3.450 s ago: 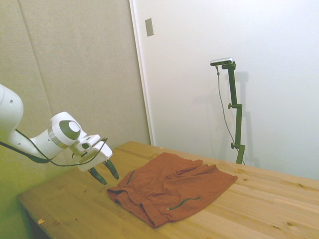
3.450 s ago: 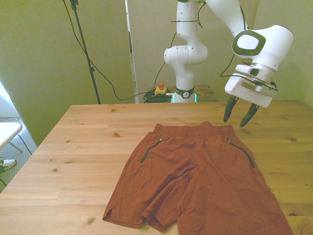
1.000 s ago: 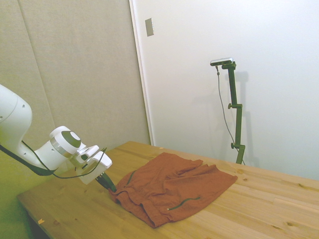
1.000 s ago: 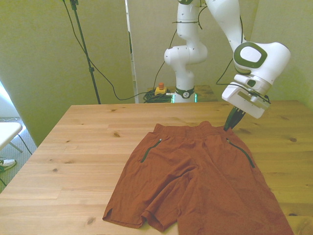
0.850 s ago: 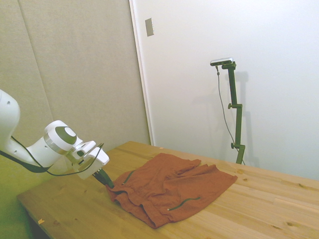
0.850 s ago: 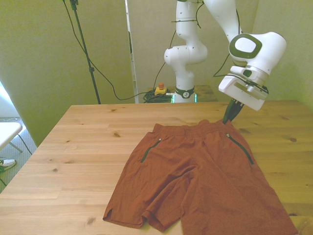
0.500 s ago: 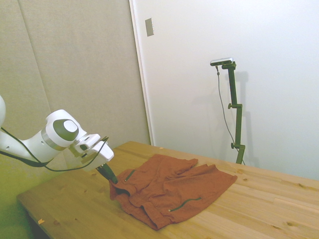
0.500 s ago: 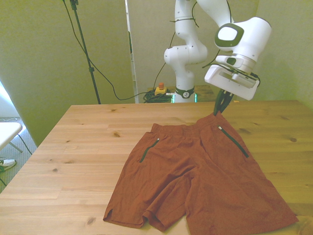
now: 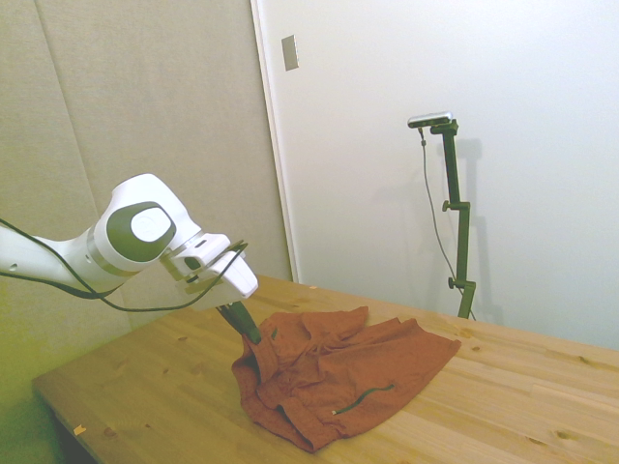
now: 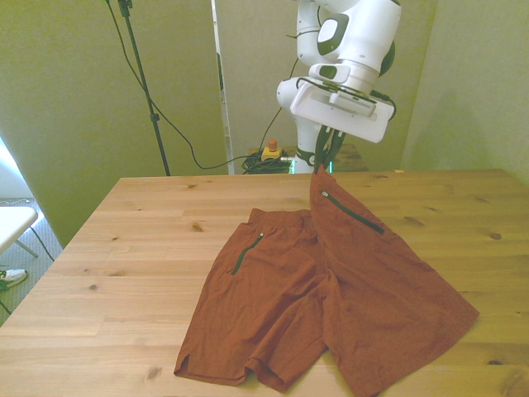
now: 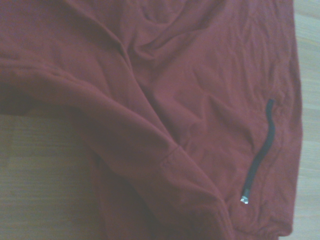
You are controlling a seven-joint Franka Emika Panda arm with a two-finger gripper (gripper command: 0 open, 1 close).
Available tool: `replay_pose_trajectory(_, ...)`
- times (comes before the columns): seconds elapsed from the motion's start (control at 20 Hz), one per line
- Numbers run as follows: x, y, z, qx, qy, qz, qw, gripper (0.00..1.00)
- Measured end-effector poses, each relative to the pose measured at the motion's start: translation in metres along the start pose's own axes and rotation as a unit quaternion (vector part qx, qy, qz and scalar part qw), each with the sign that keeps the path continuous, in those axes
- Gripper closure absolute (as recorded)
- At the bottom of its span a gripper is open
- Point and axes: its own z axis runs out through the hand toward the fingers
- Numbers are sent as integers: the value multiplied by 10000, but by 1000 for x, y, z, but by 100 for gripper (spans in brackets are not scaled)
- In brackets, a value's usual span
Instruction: Fold the shorts
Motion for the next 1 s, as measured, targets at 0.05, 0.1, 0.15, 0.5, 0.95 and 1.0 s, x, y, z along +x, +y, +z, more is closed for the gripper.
replay_pose_trajectory(0.05, 9, 11, 5, -19, -29, 90, 10000, 100)
replay_pose_trajectory(0.1, 17, 23, 13, -55, -60, 180, 9998, 100)
replay_pose_trajectory(0.15, 23, 36, 24, -107, -109, 264, 9995, 100)
replay_pose_trajectory(0.5, 24, 87, 136, -506, -633, 627, 9947, 0)
replay_pose_trajectory(0.95, 47, 81, 162, -582, -677, 703, 9935, 0)
replay_pose_trajectory(1.0, 47, 80, 161, -579, -675, 694, 9936, 0)
